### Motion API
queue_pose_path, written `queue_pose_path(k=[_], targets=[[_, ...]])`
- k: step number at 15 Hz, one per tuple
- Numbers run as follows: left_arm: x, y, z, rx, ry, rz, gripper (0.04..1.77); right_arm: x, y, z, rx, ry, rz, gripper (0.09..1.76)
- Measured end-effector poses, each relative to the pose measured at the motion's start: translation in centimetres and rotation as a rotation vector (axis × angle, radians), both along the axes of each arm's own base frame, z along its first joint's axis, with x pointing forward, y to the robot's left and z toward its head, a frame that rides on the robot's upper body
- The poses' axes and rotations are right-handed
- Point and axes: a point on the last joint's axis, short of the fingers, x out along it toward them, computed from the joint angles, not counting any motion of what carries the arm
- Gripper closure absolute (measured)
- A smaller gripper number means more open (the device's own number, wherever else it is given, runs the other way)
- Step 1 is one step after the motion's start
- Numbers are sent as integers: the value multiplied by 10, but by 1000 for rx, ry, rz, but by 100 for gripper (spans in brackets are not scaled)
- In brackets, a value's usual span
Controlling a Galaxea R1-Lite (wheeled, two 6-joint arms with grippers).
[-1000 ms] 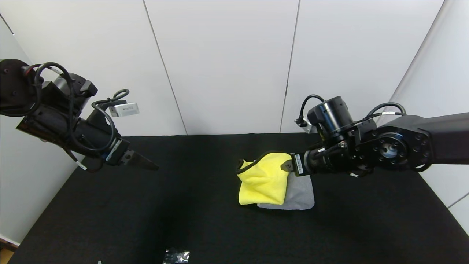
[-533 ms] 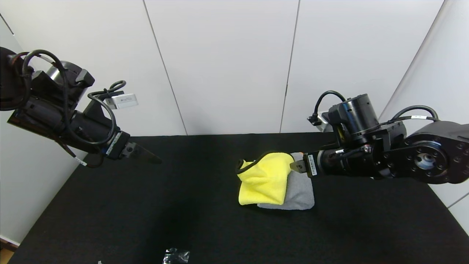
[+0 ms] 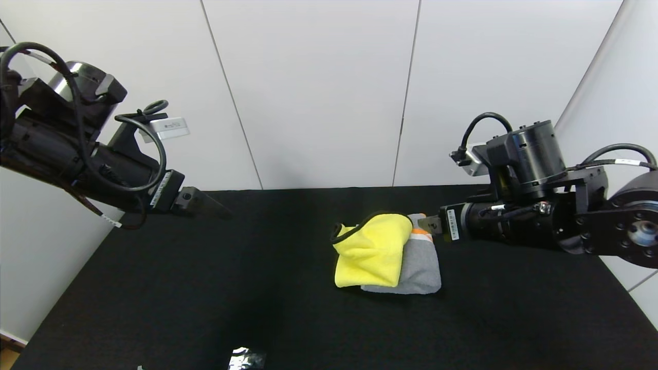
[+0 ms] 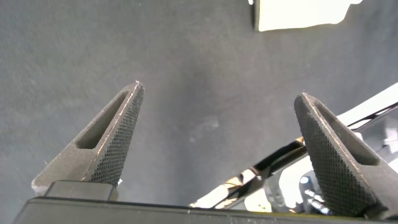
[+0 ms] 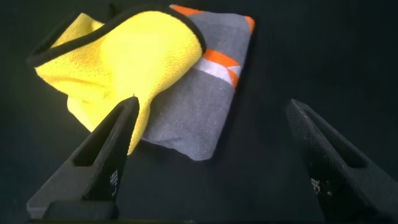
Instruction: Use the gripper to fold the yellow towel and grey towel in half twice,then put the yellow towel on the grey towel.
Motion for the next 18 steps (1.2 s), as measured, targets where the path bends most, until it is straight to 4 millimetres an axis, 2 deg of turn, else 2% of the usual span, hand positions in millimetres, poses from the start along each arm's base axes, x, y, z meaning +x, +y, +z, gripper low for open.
queue_pose_path(k=[3, 5, 7, 10, 18], targets=[[-17, -10, 6, -1, -65, 64, 9, -15, -10, 12, -1, -36, -27, 15], [-31, -18, 4, 57, -142, 114, 9, -29, -19, 19, -2, -55, -33, 15], [-51, -27, -1, 97, -226, 139, 9, -47, -30, 25, -1, -74, -32, 15], [-93, -32, -3, 102, -313, 117, 9, -80, -51, 31, 11, -103, -36, 15], [-196, -11, -13, 75, -455, 86, 9, -173, -105, 32, 78, -211, -46, 15]])
